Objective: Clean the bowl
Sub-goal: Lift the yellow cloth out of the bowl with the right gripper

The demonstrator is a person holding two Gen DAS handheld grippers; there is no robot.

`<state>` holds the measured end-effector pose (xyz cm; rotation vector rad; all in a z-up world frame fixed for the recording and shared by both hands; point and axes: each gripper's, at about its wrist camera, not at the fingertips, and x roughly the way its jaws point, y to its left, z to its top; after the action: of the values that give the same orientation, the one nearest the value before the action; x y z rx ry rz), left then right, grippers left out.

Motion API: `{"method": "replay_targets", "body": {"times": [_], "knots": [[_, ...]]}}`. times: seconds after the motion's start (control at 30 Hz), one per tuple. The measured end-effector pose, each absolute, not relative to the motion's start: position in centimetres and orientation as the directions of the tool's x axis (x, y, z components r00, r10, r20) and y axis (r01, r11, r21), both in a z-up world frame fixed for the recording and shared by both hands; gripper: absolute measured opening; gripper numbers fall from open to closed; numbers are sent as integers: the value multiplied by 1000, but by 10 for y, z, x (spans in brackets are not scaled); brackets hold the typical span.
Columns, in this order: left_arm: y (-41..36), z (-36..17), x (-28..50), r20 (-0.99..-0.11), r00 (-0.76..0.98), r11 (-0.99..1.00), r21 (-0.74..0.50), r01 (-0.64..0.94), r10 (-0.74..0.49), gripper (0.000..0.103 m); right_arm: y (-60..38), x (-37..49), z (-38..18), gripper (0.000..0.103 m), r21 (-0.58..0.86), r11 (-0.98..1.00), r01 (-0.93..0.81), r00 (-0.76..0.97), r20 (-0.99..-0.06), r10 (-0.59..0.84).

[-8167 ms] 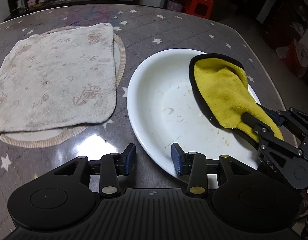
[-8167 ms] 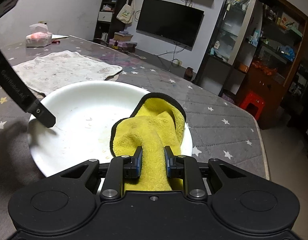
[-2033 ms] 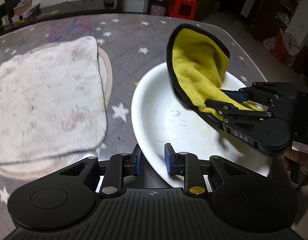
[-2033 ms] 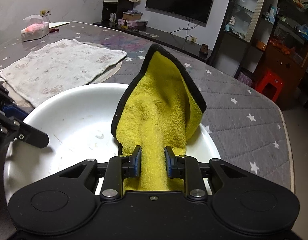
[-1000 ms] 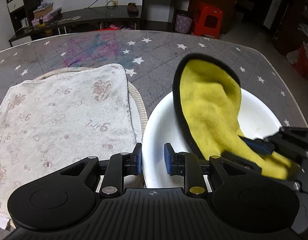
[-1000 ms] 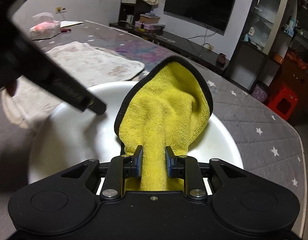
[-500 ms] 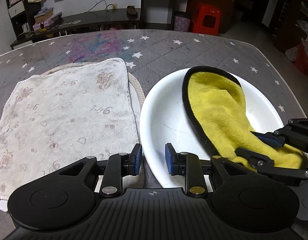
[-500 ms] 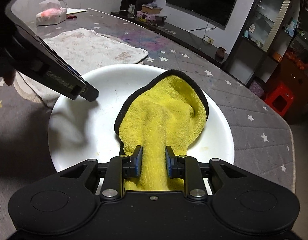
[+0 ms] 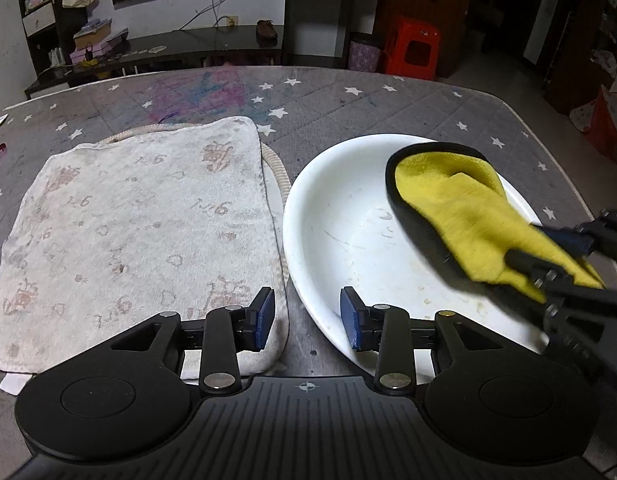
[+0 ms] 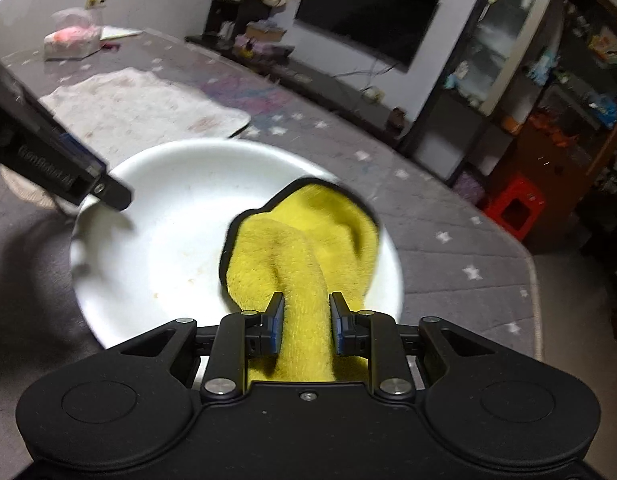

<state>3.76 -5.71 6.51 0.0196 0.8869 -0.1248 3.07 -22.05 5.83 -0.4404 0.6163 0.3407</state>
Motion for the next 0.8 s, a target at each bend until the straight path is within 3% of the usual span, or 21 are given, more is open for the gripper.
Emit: {"method": "replay_targets", "body": {"times": [0.33, 0.6, 0.7, 0.8], "knots": [[-53, 70, 26, -737, 674, 996, -1, 86, -59, 47, -274, 27, 81, 25, -209, 946, -247, 848, -520, 107], [-46, 71, 19, -702, 712, 997, 44, 56, -9, 52, -303, 37, 49, 25, -135, 982, -129, 817, -576, 28], [-41, 69, 18, -696, 718, 998, 46, 43, 1, 54, -307, 38, 32, 25, -60, 990, -128, 792, -607, 65], [-32, 65, 20, -694, 720, 999, 25, 27, -2, 60, -297, 35, 24, 25, -80, 985, -155, 787, -613, 74]]}}
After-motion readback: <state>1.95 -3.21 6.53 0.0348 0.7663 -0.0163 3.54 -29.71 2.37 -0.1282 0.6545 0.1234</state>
